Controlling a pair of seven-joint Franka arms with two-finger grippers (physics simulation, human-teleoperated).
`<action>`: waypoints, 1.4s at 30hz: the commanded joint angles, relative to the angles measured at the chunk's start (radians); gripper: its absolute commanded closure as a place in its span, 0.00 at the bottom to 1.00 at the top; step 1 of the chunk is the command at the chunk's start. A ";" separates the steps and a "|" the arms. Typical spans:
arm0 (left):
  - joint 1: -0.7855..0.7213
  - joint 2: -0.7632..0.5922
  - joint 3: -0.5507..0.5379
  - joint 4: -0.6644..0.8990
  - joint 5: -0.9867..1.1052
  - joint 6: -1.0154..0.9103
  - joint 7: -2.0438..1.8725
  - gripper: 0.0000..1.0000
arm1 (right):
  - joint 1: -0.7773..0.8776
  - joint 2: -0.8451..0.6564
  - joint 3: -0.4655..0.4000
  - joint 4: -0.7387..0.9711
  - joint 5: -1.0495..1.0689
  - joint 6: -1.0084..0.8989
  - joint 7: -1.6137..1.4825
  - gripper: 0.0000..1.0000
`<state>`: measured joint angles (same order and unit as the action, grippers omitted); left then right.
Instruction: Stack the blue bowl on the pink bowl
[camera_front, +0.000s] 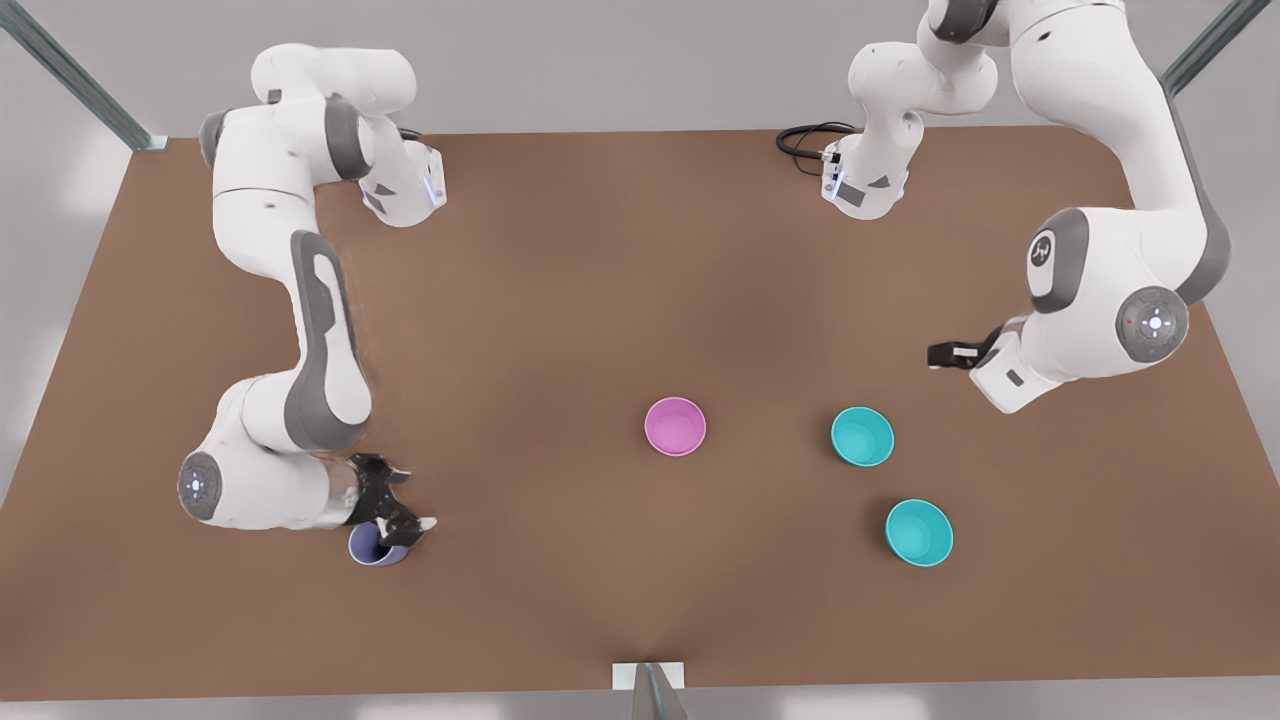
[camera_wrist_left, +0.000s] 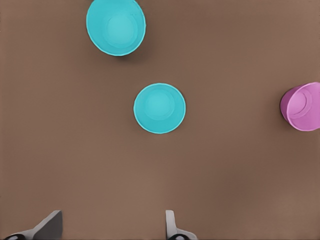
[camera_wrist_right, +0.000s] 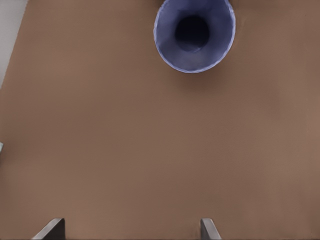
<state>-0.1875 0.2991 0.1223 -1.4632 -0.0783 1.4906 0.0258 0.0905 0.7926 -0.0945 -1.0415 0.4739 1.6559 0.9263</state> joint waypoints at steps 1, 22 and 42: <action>0.008 0.032 0.002 0.037 -0.043 0.046 -0.004 0.00 | -0.123 -0.015 -0.001 0.000 -0.104 -0.412 -0.573 0.00; 0.060 0.373 -0.042 -0.252 -0.156 0.662 0.227 0.04 | -0.192 -0.601 0.019 -0.233 -0.347 -0.518 -0.920 0.00; -0.236 0.390 -0.046 0.164 -0.224 0.402 -0.471 0.79 | -0.204 -0.521 0.019 -0.130 -0.334 -0.516 -0.914 0.00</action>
<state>-0.4095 0.6724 0.0771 -1.3415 -0.2817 1.9544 0.0194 -0.1121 0.2716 -0.0746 -1.1733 0.1381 1.1431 0.0898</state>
